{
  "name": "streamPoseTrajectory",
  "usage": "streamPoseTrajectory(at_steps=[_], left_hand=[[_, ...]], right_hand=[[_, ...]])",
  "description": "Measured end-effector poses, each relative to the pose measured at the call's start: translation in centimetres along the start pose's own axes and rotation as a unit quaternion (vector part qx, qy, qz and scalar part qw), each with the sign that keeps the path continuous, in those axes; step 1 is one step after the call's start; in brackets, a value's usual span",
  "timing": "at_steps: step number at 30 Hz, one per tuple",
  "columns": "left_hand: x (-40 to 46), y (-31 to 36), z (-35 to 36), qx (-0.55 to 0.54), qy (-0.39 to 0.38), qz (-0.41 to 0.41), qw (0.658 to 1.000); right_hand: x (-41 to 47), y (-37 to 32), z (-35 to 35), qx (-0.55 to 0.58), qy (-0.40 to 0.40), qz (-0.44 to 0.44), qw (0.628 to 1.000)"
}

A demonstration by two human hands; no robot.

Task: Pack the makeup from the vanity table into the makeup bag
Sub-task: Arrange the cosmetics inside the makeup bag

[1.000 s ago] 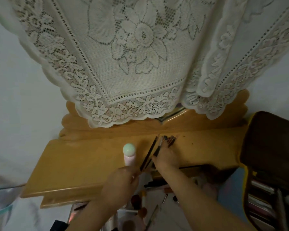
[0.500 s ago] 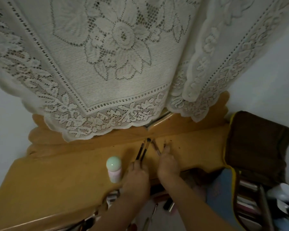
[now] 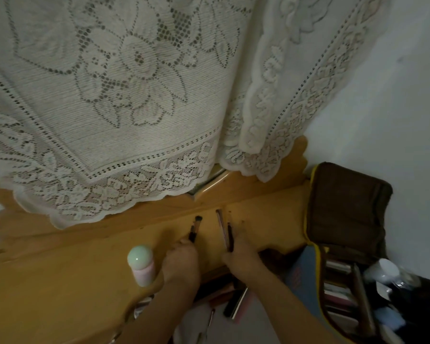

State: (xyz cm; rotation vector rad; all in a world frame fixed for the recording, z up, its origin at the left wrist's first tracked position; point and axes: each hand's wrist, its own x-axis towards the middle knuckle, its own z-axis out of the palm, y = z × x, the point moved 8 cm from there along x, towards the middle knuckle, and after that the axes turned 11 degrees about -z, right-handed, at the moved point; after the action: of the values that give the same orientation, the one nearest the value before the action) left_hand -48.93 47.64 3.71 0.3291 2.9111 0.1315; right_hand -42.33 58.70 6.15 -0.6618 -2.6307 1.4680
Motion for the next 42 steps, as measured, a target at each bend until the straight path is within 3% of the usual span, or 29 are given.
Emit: streamPoseTrajectory(at_steps=[2, 5, 11, 17, 19, 21, 23, 26, 28, 29, 33, 37, 42], left_hand=[[-0.2, 0.1, 0.1, -0.017, -0.016, 0.007, 1.0], [-0.1, 0.4, -0.3, -0.037, -0.008, 0.006, 0.999], [-1.4, 1.3, 0.0, 0.057, 0.069, 0.036, 0.995], [-1.2, 2.1, 0.2, 0.068, 0.082, 0.071, 0.992], [-1.7, 3.1, -0.6, 0.041, 0.067, 0.054, 0.995], [-2.8, 4.2, -1.9, -0.072, 0.059, 0.019, 0.996], [-4.6, 5.8, -3.0, -0.29, 0.026, -0.003, 0.957], [-8.8, 9.9, -4.3, -0.548, -0.102, -0.014, 0.83], [-11.9, 13.1, -4.9, -0.654, -0.198, -0.008, 0.73], [-12.9, 14.6, -5.2, -0.672, -0.229, 0.0, 0.704], [-14.2, 18.3, -4.1, -0.694, -0.272, -0.008, 0.666], [-15.3, 21.7, -3.1, -0.703, -0.311, -0.004, 0.64], [-15.4, 24.0, -2.6, -0.701, -0.276, -0.029, 0.657]], right_hand=[[-1.4, -0.4, -0.7, 0.092, -0.019, 0.013, 0.995], [-2.3, 0.0, -2.0, 0.144, 0.001, 0.025, 0.989], [-3.3, 1.7, -2.9, 0.167, 0.025, 0.046, 0.985], [-5.4, 4.1, -4.4, 0.156, 0.009, 0.056, 0.986], [-6.2, 4.5, -5.2, 0.158, 0.001, 0.05, 0.986], [-7.0, 4.6, -6.4, 0.158, -0.002, 0.033, 0.987], [-7.6, 4.3, -7.9, 0.16, -0.002, 0.004, 0.987], [-8.6, 3.7, -10.5, 0.148, 0.019, -0.053, 0.987], [-9.3, 3.3, -12.3, 0.143, 0.036, -0.084, 0.985], [-9.7, 3.2, -13.2, 0.142, 0.042, -0.101, 0.984], [-11.0, 3.6, -16.9, 0.12, 0.073, -0.152, 0.978], [-12.0, 6.0, -19.9, 0.153, 0.081, -0.14, 0.975], [-13.0, 8.7, -23.4, 0.237, 0.117, -0.106, 0.959]])
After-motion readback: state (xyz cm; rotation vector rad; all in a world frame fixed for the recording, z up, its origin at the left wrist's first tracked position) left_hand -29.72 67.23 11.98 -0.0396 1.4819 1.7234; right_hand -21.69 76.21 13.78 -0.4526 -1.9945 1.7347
